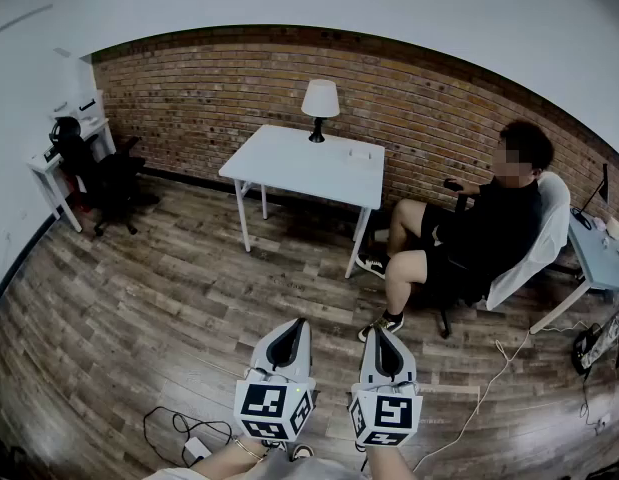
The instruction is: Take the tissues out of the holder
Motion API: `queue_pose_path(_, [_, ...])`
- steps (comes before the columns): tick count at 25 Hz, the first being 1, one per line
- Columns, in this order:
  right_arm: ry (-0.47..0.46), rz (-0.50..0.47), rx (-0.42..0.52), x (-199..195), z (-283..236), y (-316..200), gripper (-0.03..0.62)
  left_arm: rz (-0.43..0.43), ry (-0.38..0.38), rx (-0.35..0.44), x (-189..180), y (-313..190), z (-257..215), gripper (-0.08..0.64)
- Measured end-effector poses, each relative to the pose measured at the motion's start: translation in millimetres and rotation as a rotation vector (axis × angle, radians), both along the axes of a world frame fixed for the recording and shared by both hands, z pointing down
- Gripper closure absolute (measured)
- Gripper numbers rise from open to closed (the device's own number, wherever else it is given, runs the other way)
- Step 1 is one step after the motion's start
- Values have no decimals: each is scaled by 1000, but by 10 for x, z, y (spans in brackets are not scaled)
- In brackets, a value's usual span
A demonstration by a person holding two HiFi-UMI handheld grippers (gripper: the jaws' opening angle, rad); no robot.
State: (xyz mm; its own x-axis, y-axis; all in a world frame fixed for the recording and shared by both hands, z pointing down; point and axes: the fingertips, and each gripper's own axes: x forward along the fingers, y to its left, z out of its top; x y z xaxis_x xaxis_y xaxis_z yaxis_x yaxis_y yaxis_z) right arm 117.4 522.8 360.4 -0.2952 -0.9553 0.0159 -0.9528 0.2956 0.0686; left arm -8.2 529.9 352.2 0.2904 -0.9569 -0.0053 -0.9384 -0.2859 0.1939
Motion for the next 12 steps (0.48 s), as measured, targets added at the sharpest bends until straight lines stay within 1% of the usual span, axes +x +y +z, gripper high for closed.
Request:
queue_pose_path(10, [9,3,-21,-203,85,-100,591,0,7,-11,-222,-136,45,552])
queue_pose_path(12, [-8,-4,-26,-265,98,-142,591,-1,7,-14,-290,-175,58,551])
